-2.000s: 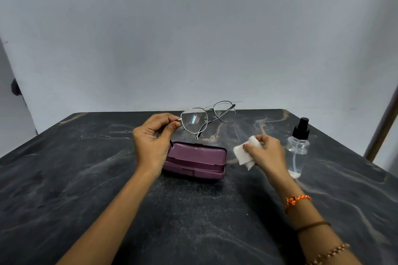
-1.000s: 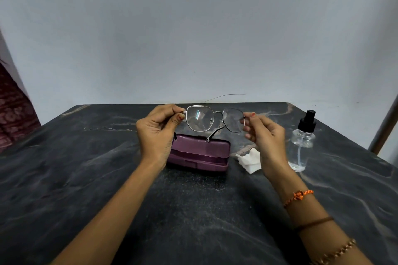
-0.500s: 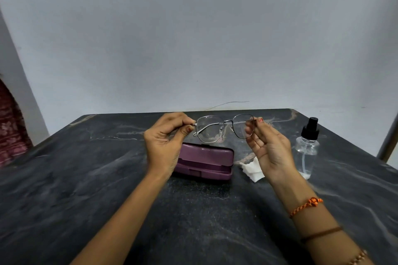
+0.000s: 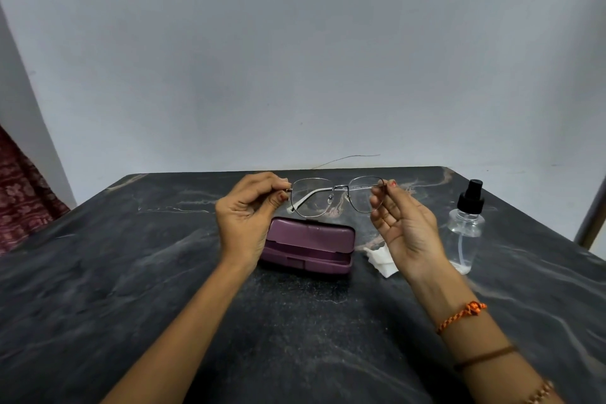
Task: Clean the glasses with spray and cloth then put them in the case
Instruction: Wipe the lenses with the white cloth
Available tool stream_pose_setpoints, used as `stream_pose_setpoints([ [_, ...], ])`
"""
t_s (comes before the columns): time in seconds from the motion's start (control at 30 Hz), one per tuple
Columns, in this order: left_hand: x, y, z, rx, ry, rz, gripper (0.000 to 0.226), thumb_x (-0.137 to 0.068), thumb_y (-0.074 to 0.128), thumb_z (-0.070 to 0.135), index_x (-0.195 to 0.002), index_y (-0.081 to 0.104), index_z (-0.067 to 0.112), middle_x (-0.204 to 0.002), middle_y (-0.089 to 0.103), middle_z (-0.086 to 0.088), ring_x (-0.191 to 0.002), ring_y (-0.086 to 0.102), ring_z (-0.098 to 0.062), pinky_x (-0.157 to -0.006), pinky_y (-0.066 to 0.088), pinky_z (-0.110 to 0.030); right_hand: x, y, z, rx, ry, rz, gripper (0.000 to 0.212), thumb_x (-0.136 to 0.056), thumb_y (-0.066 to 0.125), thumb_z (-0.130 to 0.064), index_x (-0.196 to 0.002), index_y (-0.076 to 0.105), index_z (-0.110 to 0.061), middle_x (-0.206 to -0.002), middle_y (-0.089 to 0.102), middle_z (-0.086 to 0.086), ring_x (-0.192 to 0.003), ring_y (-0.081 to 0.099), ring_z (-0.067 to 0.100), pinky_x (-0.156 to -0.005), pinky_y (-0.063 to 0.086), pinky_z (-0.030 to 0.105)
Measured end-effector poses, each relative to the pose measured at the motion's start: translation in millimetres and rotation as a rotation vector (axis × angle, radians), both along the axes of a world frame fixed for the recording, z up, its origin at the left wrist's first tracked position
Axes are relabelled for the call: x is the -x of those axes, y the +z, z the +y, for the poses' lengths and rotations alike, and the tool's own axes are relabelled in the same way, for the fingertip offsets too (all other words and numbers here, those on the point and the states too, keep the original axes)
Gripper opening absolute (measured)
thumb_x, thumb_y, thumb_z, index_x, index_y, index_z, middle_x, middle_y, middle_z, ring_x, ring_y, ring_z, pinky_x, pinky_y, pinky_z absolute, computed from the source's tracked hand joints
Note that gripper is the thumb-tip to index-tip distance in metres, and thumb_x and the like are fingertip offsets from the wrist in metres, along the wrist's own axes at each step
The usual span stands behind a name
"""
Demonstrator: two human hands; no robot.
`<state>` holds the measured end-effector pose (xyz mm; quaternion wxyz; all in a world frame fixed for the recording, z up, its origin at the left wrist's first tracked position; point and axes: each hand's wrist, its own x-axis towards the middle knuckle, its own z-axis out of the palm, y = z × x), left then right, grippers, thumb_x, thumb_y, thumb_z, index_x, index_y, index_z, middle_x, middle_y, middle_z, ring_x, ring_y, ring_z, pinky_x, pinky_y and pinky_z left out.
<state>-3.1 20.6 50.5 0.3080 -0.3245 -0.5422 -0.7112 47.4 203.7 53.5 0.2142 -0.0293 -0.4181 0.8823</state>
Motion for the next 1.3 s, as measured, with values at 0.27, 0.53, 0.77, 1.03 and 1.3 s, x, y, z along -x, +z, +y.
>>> stream_pose_setpoints([
  [0.27, 0, -4, 4, -0.131, -0.069, -0.127, 0.021, -0.065, 0.065, 0.002, -0.075, 0.072, 0.02, -0.081, 0.068, 0.003, -0.081, 0.065, -0.005, -0.074, 0.052, -0.014, 1, -3, -6, 0.022, 0.019, 0.006, 0.013, -0.086, 0.058, -0.012, -0.075, 0.064, -0.011, -0.059, 0.071, -0.003, -0.053, 0.064, 0.003, -0.049, 0.051, 0.014],
  [0.53, -2, 0, 4, -0.296, -0.359, -0.321, 0.016, -0.064, 0.061, 0.004, -0.072, 0.072, 0.013, -0.072, 0.074, 0.004, -0.076, 0.067, -0.007, -0.067, 0.054, -0.015, 3, -5, -12, 0.013, 0.017, 0.006, 0.013, -0.085, 0.058, -0.013, -0.075, 0.064, -0.011, -0.058, 0.071, -0.004, -0.053, 0.065, 0.002, -0.048, 0.051, 0.013],
  [0.77, -6, 2, 3, -0.372, -0.565, -0.444, 0.019, -0.066, 0.054, 0.003, -0.068, 0.07, 0.014, -0.073, 0.073, 0.0, -0.074, 0.068, -0.008, -0.063, 0.054, -0.015, 5, -8, -15, -0.054, -0.035, -0.039, 0.008, -0.083, 0.061, -0.018, -0.079, 0.064, -0.023, -0.061, 0.072, -0.011, -0.066, 0.063, -0.001, -0.061, 0.046, 0.016],
  [1.03, -10, 2, 7, -0.442, -0.634, -0.515, 0.026, -0.067, 0.048, 0.0, -0.062, 0.069, 0.014, -0.068, 0.072, 0.001, -0.075, 0.068, -0.01, -0.065, 0.055, -0.015, 5, -11, -14, 0.021, 0.063, -0.069, 0.004, -0.082, 0.062, -0.016, -0.085, 0.065, -0.018, -0.068, 0.074, -0.006, -0.073, 0.068, 0.013, -0.064, 0.056, 0.027],
  [1.3, -13, 0, 11, -0.482, -0.65, -0.553, 0.024, -0.066, 0.049, 0.003, -0.059, 0.069, 0.014, -0.063, 0.071, 0.001, -0.072, 0.069, -0.012, -0.069, 0.056, -0.018, 8, -13, -13, 0.042, 0.062, -0.084, 0.004, -0.083, 0.061, -0.015, -0.084, 0.065, -0.016, -0.066, 0.074, -0.005, -0.069, 0.07, 0.016, -0.061, 0.058, 0.026],
])
